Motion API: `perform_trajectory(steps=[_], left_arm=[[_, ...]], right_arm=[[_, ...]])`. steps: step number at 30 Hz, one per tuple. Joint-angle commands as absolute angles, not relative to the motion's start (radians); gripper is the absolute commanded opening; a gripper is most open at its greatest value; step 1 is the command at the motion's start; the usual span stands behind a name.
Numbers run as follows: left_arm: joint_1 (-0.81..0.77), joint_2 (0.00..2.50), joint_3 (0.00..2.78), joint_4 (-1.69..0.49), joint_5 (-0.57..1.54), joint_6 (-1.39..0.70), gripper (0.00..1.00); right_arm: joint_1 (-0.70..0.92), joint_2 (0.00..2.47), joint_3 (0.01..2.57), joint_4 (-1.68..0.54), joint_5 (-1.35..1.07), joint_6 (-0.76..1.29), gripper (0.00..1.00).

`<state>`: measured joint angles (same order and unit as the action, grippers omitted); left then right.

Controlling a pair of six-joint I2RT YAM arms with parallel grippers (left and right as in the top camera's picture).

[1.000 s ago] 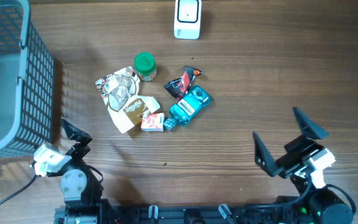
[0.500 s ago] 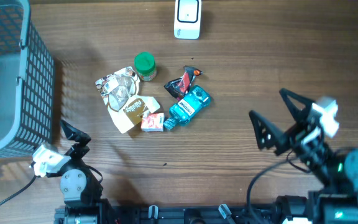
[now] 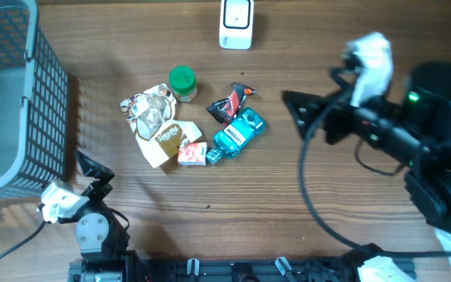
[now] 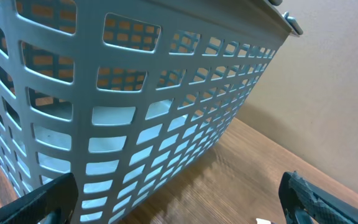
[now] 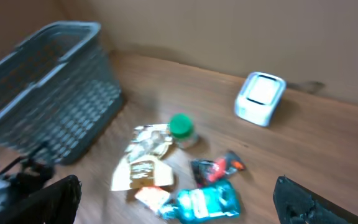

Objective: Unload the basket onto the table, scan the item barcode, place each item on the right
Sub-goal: 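Swing the right gripper over the snack packet on the table, then lower the right gripper and grasp the black snack packet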

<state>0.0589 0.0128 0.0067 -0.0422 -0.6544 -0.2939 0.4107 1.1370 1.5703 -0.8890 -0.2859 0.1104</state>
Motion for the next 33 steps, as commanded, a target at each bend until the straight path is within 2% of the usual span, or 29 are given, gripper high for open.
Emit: perform_trajectory(steps=[1, 4, 8, 15, 22, 27, 33], left_arm=[[0.064, 0.005, 0.006, -0.049, -0.664, -0.293, 1.0], [0.064, 0.005, 0.006, -0.049, -0.664, -0.293, 1.0], [0.064, 0.005, 0.006, -0.049, -0.664, -0.293, 1.0], [0.064, 0.005, 0.006, -0.049, -0.664, -0.293, 1.0], [0.064, 0.006, 0.006, -0.049, -0.664, -0.293, 1.0], [0.064, 0.006, 0.006, -0.049, -0.664, -0.293, 1.0], [0.064, 0.006, 0.006, -0.049, -0.664, -0.293, 1.0]], right_arm=[[0.533, 1.209, 1.611, -0.929, -0.339, 0.104, 1.0], [0.553, 1.262, 1.609, -0.919, -0.387, 0.22, 1.0], [0.553, 1.385, 1.609, -0.933, -0.219, 0.468, 1.0], [0.549, 1.747, 1.755, -0.934, -0.207, 0.669, 0.98], [0.548, 2.003, 2.028, -1.063, -0.172, 0.823, 0.9], [0.513, 2.1, 2.035, -1.062, -0.176, 0.912, 0.84], [0.496, 2.208, 2.035, -1.016, -0.173, 0.92, 0.84]])
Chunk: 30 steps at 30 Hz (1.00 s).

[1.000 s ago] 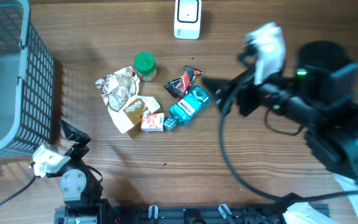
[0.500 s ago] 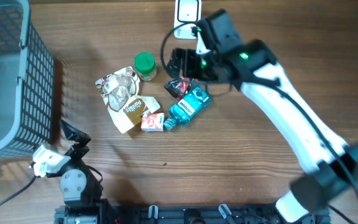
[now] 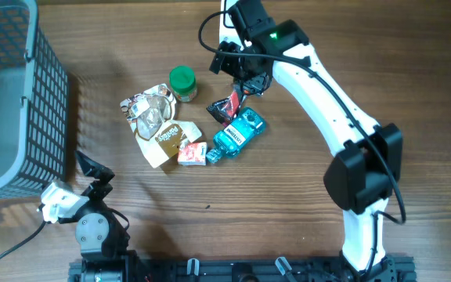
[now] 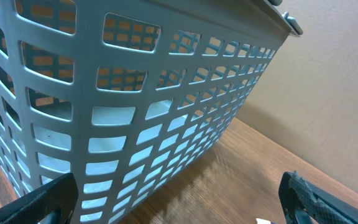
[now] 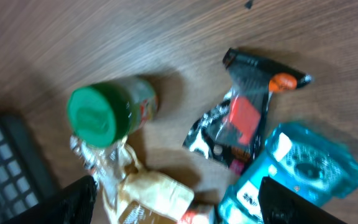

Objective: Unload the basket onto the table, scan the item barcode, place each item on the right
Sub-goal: 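Lower the right gripper and grasp the black snack packet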

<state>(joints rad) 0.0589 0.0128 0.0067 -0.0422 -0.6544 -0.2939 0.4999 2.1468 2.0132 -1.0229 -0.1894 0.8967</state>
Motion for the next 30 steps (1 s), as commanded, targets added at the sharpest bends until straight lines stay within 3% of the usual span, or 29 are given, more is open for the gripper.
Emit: perform_trajectory(steps=[1, 6, 25, 30], left_arm=[[0.064, 0.006, 0.006, -0.049, -0.664, -0.293, 1.0], [0.064, 0.006, 0.006, -0.049, -0.664, -0.293, 1.0], [0.064, 0.006, 0.006, -0.049, -0.664, -0.293, 1.0], [0.064, 0.006, 0.006, -0.049, -0.664, -0.293, 1.0]], right_arm=[[0.494, 2.235, 2.035, -1.013, -0.177, 0.92, 0.82], [0.49, 2.32, 2.035, -0.995, -0.174, 0.905, 0.76], [0.474, 2.412, 2.034, -0.995, -0.075, 0.864, 0.71], [0.474, 2.431, 2.034, -0.999, -0.095, 0.863, 0.6]])
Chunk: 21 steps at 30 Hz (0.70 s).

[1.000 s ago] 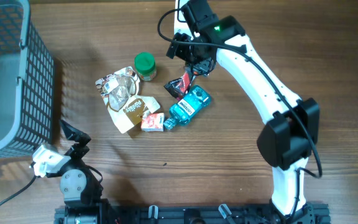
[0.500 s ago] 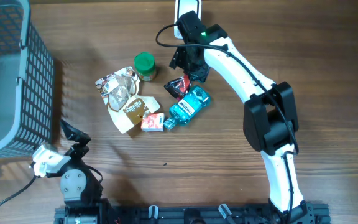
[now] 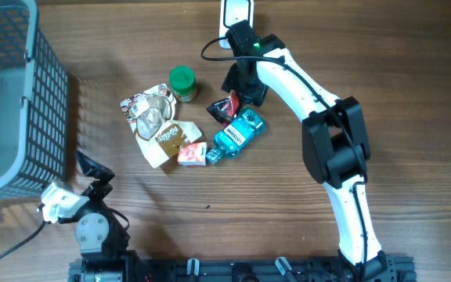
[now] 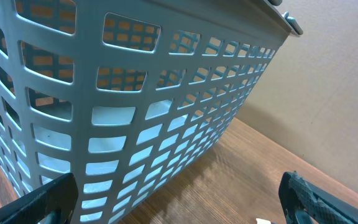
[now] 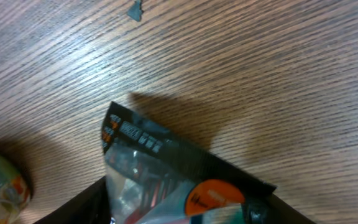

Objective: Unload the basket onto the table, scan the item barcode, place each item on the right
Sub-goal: 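Lower the right gripper and grasp the black snack packet, then lift the snack packet toward the scanner with the right gripper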

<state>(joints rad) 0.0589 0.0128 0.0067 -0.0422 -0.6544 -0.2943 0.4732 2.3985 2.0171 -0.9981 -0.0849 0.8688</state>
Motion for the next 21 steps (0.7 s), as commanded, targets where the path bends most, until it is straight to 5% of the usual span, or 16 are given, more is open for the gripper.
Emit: perform_trajectory(steps=[1, 15, 18, 21], left_arm=[[0.064, 0.006, 0.006, -0.049, -0.664, -0.293, 1.0], [0.064, 0.006, 0.006, -0.049, -0.664, -0.293, 1.0], [0.064, 0.006, 0.006, -0.049, -0.664, -0.293, 1.0], [0.064, 0.006, 0.006, -0.049, -0.664, -0.293, 1.0]], right_arm=[[0.474, 2.431, 2.034, -0.999, -0.095, 0.863, 0.56], [0.474, 2.431, 2.035, -1.005, -0.122, 0.833, 0.19], [0.474, 2.431, 2.035, -1.003, -0.137, 0.811, 0.05], [0.473, 2.431, 2.035, -1.003, -0.14, 0.811, 0.05]])
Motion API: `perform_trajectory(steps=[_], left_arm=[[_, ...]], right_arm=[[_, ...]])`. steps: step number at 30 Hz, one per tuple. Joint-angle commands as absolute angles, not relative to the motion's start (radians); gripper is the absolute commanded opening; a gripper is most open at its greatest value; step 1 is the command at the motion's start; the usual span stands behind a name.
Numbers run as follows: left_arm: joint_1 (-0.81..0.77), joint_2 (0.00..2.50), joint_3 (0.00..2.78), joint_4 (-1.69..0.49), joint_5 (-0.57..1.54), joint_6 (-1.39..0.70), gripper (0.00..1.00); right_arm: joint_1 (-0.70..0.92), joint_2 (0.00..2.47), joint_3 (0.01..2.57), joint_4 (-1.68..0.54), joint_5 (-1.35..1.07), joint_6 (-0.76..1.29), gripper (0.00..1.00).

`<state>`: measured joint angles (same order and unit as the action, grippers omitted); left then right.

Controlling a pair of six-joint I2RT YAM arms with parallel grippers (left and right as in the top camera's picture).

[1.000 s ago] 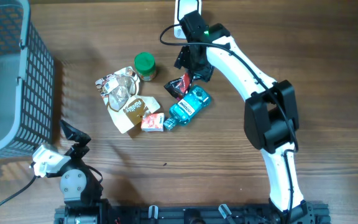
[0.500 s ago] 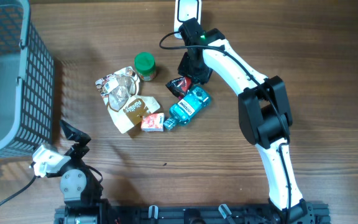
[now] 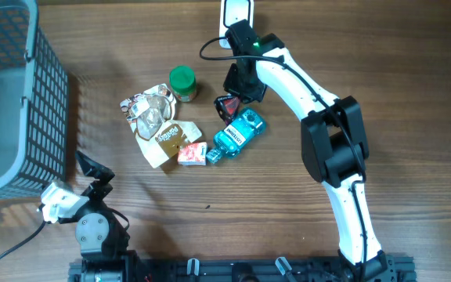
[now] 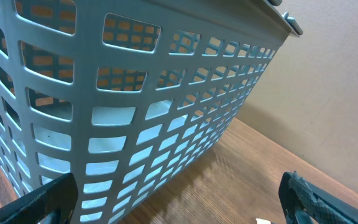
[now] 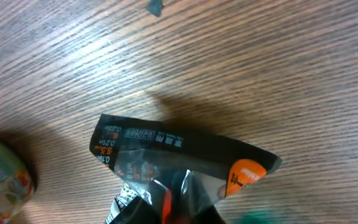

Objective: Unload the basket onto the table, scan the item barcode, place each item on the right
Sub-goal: 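Lift the snack packet toward the scanner with the right gripper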

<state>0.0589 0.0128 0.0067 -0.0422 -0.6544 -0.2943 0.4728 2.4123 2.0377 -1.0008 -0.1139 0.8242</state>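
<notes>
A black snack packet (image 5: 185, 162) with an orange spot is pinched and creased at its near end between my right gripper's (image 5: 176, 213) fingers. In the overhead view that packet (image 3: 225, 104) lies at the right of the item pile, under my right gripper (image 3: 236, 92). The white barcode scanner (image 3: 235, 9) stands at the table's far edge, partly behind the arm. My left gripper (image 4: 179, 199) is open at the front left beside the basket, with nothing between its fingers.
A grey mesh basket (image 3: 6, 94) fills the left side. The pile holds a green-lidded jar (image 3: 182, 82), a teal packet (image 3: 238, 133), crumpled wrappers (image 3: 150, 111), a beige packet (image 3: 167, 139) and a small red box (image 3: 192, 154).
My right gripper has shut on the black packet, which now looks bunched and creased instead of lying flat. The left arm is unchanged.
My right gripper was first far off at the right, open and looking across the table. Then it was over the pile, still open. Then it stood low over the black packet. Now it is shut on that packet.
</notes>
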Motion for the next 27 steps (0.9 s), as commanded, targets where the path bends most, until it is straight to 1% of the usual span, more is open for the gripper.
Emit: perform_trajectory(steps=[1, 3, 7, 9, 10, 13, 16, 20, 23, 27], left_arm=[[0.064, 0.006, 0.006, -0.05, -0.664, -0.293, 1.0], [0.064, 0.006, 0.006, -0.049, -0.664, -0.293, 1.0], [0.064, 0.006, 0.006, -0.049, -0.664, -0.293, 1.0], [0.064, 0.006, 0.006, -0.049, -0.664, -0.293, 1.0], [0.064, 0.006, 0.006, -0.049, -0.664, -0.293, 1.0], [0.064, 0.006, 0.006, -0.049, -0.664, -0.293, 1.0], [0.064, 0.006, 0.006, -0.049, -0.664, -0.293, 1.0], [0.064, 0.006, 0.006, -0.049, -0.664, -0.293, 1.0], [0.064, 0.006, 0.006, -0.049, -0.664, -0.293, 1.0], [0.064, 0.006, 0.006, -0.049, -0.664, -0.293, 1.0]], right_arm=[[0.473, 2.431, 2.035, -1.004, -0.149, 0.808, 0.05], [0.472, 2.424, 2.035, -1.001, -0.222, 0.764, 0.05], [0.455, 2.384, 2.035, -0.984, -0.472, 0.612, 0.05], [0.425, 2.356, 2.035, -0.985, -0.664, 0.512, 0.05], [0.413, 2.35, 2.035, -0.985, -0.729, 0.486, 0.05], [0.336, 2.335, 2.035, -0.989, -1.036, 0.393, 0.05], [0.271, 2.336, 2.034, -0.993, -1.302, 0.362, 0.05], [0.229, 2.336, 2.034, -0.958, -1.624, 0.37, 0.05], [0.229, 2.332, 2.035, -0.93, -1.623, 0.476, 0.05], [0.228, 2.332, 2.035, -0.794, -1.623, 0.651, 0.05]])
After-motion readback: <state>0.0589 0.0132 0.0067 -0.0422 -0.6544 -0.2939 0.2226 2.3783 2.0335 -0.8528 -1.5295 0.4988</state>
